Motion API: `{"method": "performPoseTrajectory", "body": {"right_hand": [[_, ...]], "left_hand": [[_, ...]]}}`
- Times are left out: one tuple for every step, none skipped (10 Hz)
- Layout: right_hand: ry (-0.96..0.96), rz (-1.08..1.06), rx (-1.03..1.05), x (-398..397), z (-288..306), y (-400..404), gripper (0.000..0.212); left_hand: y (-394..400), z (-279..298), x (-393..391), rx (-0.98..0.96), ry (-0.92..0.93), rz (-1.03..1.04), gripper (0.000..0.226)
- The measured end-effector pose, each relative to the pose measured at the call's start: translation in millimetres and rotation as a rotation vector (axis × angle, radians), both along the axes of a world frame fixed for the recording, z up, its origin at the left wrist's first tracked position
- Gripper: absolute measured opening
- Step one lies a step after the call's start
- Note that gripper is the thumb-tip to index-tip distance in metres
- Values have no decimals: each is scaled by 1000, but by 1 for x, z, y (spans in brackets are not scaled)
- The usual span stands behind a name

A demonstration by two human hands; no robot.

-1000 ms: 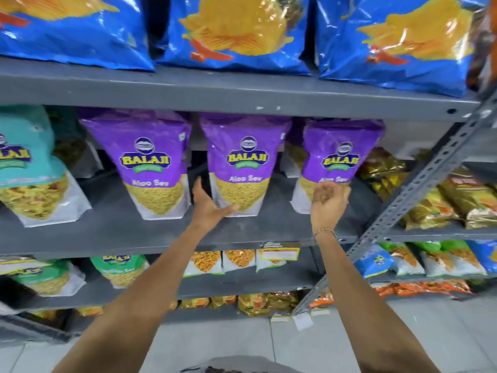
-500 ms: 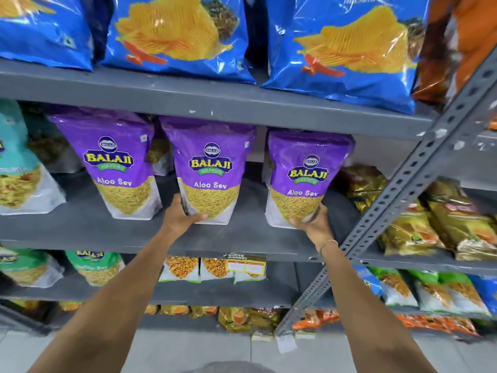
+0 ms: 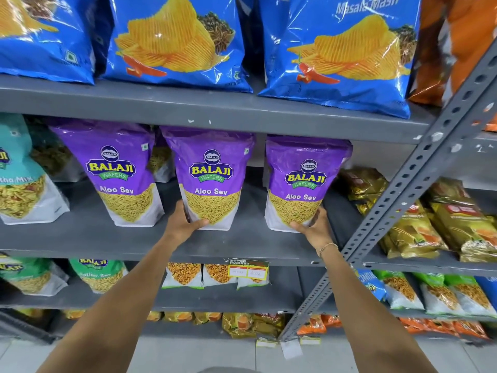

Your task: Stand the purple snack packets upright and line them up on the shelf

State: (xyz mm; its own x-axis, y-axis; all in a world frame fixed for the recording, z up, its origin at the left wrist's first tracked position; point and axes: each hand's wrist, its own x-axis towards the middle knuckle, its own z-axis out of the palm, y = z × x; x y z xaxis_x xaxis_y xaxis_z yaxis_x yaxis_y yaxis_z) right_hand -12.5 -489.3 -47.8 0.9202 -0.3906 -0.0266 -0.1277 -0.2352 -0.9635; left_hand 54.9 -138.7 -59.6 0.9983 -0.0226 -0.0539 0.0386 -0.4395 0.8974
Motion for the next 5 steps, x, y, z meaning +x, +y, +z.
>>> {"method": "performPoseTrajectory", "body": {"right_hand": [[14, 11, 5, -1, 1, 0, 91], [26, 42, -28, -2, 4, 1, 90], [34, 28, -35, -9, 0, 8, 96], [41, -108, -89, -26, -1, 31, 95], [-91, -277, -311, -37, -3, 59, 69]], "left_hand": [[-2, 1, -4, 14, 3, -12, 79], [-5, 5, -10, -11, -14, -12, 85], [-9, 4, -23, -65, -20, -11, 107], [-19, 8, -45, -69, -77, 59, 108], [-30, 8, -62, 85, -313, 81, 90]]}}
